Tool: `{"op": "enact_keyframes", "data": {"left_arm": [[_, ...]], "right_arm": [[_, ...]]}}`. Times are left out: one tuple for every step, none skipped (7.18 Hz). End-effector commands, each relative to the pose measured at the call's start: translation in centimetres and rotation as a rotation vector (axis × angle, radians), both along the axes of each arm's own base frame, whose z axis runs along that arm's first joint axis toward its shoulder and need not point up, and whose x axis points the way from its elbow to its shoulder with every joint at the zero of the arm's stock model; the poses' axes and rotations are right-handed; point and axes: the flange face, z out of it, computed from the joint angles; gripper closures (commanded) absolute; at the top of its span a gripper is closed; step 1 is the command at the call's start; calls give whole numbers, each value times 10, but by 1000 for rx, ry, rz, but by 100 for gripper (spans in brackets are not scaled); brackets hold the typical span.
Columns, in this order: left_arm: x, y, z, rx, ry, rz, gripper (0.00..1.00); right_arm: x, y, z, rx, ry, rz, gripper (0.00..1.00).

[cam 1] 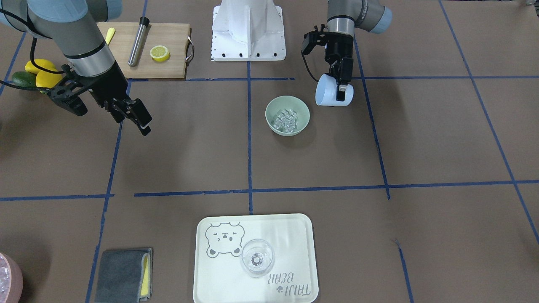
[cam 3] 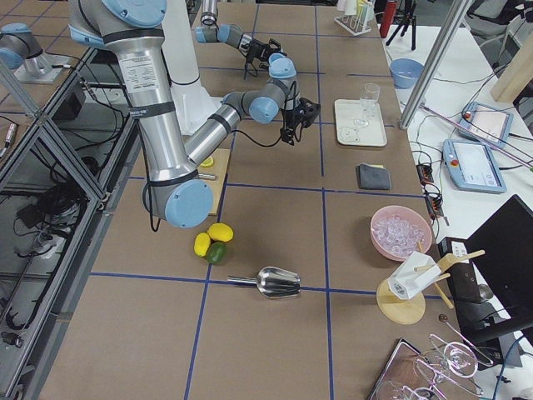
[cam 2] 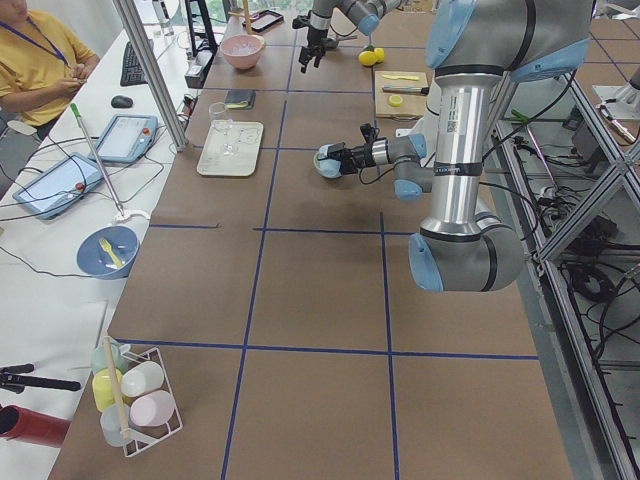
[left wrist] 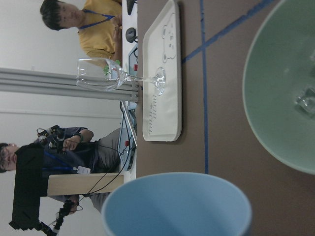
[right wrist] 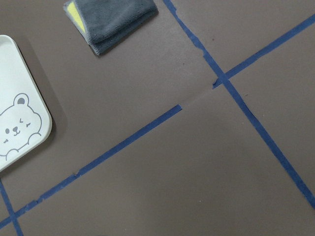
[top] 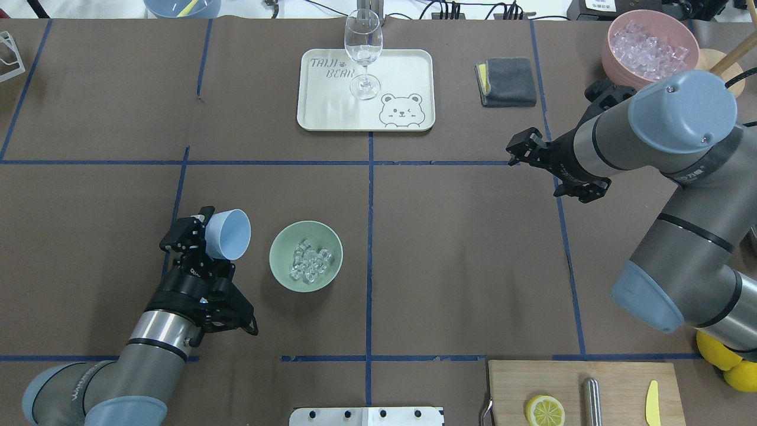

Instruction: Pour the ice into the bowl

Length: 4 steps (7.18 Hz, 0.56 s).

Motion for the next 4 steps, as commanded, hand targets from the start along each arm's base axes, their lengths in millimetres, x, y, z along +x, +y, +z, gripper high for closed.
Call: {"op": "enact_keyframes", "data": {"left_arm": [[-10,0,32,-87,178,-51,100],[-23,1,51,-134,275,-83,100],[-24,1,57,-173,383,-109,100],[-24,1,76,-226,507,-148,100]], "right_arm": [[0,0,-1,1,-1,-1,0],[0,0,-1,1,-3,-2,0],[0,0,-1,1,-3,-2,0],[0,0,-1,0,-2,-2,0]]}}
